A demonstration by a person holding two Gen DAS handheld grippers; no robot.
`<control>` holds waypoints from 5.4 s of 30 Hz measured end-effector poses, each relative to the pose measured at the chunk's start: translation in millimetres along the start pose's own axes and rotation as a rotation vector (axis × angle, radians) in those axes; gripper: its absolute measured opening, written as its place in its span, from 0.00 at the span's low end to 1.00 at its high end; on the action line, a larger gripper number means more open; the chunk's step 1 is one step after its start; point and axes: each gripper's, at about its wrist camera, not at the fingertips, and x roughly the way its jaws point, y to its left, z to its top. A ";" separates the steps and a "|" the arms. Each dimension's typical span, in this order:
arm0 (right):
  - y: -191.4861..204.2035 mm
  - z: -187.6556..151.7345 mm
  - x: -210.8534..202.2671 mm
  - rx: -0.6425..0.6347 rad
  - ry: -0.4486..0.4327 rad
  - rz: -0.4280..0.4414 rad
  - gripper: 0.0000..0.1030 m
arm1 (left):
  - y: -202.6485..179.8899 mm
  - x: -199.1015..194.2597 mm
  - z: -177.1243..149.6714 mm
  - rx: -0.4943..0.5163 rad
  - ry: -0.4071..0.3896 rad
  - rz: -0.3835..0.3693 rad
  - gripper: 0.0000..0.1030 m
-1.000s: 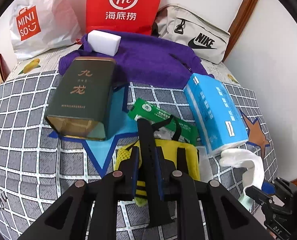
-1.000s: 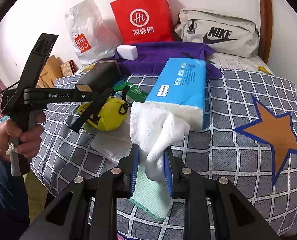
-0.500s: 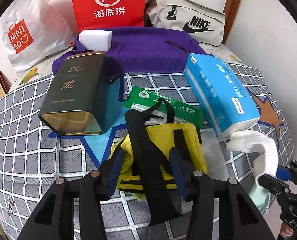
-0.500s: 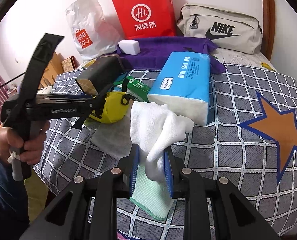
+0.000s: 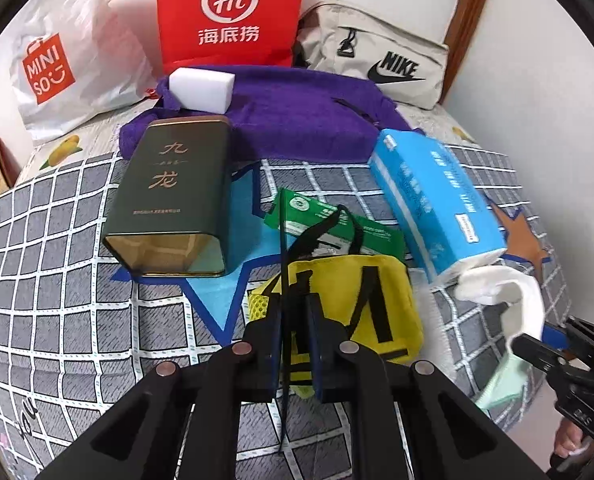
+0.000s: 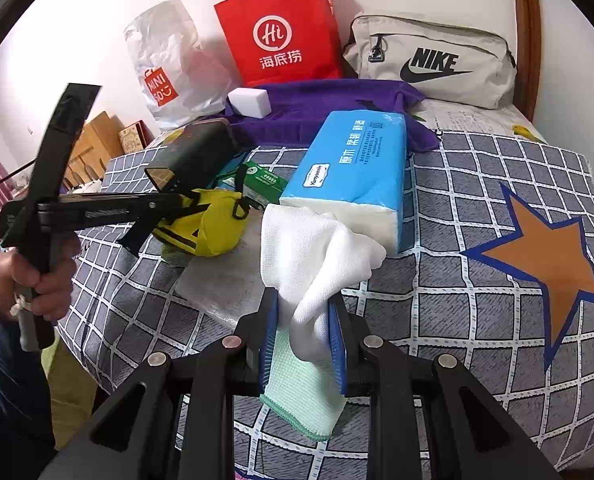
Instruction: Organize soft objects
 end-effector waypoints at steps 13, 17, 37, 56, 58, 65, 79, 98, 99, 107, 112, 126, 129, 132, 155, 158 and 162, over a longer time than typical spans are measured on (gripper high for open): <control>2.6 -0.6 0.2 -0.020 0.009 0.001 0.24 | 8.2 -3.9 -11.0 -0.023 0.031 -0.056 0.14; 4.3 -0.9 2.3 -0.022 0.019 0.004 0.24 | 11.7 -5.3 -15.6 -0.045 0.040 -0.095 0.29; 11.5 0.2 9.9 -0.039 0.045 0.004 0.24 | 33.9 -13.6 -21.8 -0.112 0.003 -0.171 0.11; 16.5 -3.8 26.3 -0.051 0.077 -0.004 0.26 | 10.4 2.3 -17.5 -0.041 0.018 -0.063 0.07; 14.4 -4.3 30.2 -0.044 0.087 -0.006 0.27 | 10.0 2.3 -17.4 -0.038 0.017 -0.062 0.07; 8.2 -10.2 39.5 -0.023 0.096 0.015 0.22 | 15.3 -10.2 -18.3 -0.058 -0.006 -0.102 0.05; 13.1 25.3 -22.7 -0.047 -0.045 0.014 0.20 | 19.7 -36.2 -9.6 -0.088 -0.050 -0.133 0.04; 12.1 124.1 -24.0 -0.112 -0.157 -0.069 0.20 | 42.5 -61.7 64.8 -0.113 -0.142 -0.063 0.04; 11.0 129.5 -22.9 -0.113 -0.160 -0.068 0.20 | 43.5 -60.6 72.3 -0.111 -0.146 -0.060 0.04; -0.5 186.7 0.2 -0.100 -0.194 -0.087 0.20 | 43.2 -39.1 123.7 -0.082 -0.149 -0.061 0.04; -6.3 217.9 23.4 -0.102 -0.192 -0.081 0.20 | 44.8 -18.7 152.4 -0.072 -0.138 -0.058 0.04; -29.1 265.4 108.9 -0.098 -0.112 -0.074 0.20 | 45.8 51.5 211.6 -0.057 -0.071 -0.042 0.04; -33.0 268.4 125.9 -0.106 -0.090 -0.079 0.20 | 46.0 65.2 219.2 -0.054 -0.050 -0.050 0.04; -38.2 270.5 144.4 -0.107 -0.052 -0.076 0.20 | 44.5 78.9 225.7 -0.051 -0.028 -0.052 0.04; -70.0 261.7 202.0 -0.058 0.140 -0.091 0.25 | 39.6 145.0 236.2 -0.048 0.111 -0.003 0.04; -72.1 263.0 199.1 -0.045 0.138 -0.089 0.28 | 43.0 145.9 236.8 -0.057 0.112 0.014 0.04; -73.1 263.3 189.3 -0.044 0.132 -0.081 0.31 | 45.4 141.9 236.8 -0.058 0.113 0.024 0.04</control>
